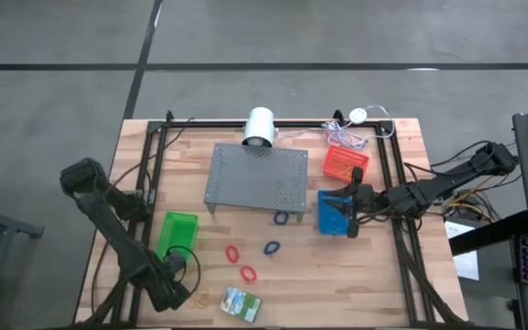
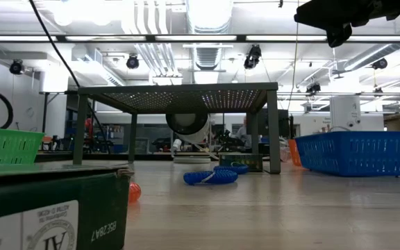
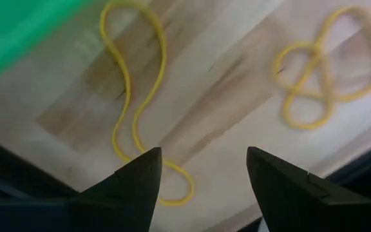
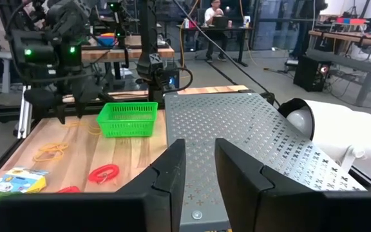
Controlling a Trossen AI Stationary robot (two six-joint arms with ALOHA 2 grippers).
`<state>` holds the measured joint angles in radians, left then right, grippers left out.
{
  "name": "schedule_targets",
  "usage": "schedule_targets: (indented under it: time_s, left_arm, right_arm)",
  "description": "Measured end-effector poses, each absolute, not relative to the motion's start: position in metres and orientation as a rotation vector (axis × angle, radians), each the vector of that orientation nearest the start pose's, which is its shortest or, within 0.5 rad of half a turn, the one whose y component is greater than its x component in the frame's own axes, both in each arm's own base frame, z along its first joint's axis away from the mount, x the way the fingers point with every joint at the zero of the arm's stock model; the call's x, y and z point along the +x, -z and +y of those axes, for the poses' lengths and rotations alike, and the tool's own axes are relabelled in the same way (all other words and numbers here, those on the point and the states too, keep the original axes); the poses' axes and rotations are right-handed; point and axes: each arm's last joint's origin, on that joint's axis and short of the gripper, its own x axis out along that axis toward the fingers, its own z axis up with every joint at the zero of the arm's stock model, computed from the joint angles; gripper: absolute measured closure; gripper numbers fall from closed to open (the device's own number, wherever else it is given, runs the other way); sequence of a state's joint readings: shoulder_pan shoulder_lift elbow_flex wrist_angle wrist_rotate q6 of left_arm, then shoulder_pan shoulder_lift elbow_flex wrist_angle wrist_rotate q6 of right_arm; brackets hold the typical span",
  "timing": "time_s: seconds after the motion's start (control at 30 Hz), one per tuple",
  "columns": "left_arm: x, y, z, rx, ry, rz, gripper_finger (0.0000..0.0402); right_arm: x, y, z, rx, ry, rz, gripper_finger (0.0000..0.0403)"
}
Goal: Pick & Place Office Desk Supplies
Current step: Put the yellow rubber band into the orange bin
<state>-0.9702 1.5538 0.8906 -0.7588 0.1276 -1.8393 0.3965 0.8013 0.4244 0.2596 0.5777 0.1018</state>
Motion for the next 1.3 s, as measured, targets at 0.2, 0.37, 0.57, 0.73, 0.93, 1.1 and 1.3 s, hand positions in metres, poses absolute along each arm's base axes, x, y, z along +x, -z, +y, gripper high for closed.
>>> schedule_targets:
  time_s: [0.2, 0.37, 0.57, 0.73, 0.93, 1.1, 1.3]
  left_arm:
    - [0.142, -0.156, -0.217, -0.752, -0.605, 1.605, 0.0192]
    - [0.139, -0.154, -0.213, -0.699, -0.669, 1.619, 0.0212]
    - [0.137, -0.153, -0.21, -0.671, -0.697, 1.604, 0.022]
    - [0.137, -0.147, -0.209, -0.694, -0.681, 1.596, 0.022]
    - [0.135, -0.141, -0.206, -0.694, -0.681, 1.592, 0.022]
    - [0.134, -0.136, -0.205, -0.716, -0.677, 1.587, 0.022]
    - [0.134, -0.135, -0.204, -0.728, -0.673, 1.585, 0.0224]
  right_arm:
    - [0.17, -0.248, 0.054, 0.047, 0.186, 0.094, 0.0312]
    - [0.17, -0.248, 0.054, 0.043, 0.186, 0.095, 0.0317]
    - [0.17, -0.248, 0.054, 0.042, 0.186, 0.095, 0.0326]
    - [0.17, -0.248, 0.054, 0.043, 0.186, 0.095, 0.033]
    - [0.17, -0.248, 0.054, 0.046, 0.186, 0.094, 0.0325]
    - [0.17, -0.248, 0.054, 0.046, 0.186, 0.094, 0.0319]
    - [0.17, -0.248, 0.054, 0.044, 0.186, 0.094, 0.0318]
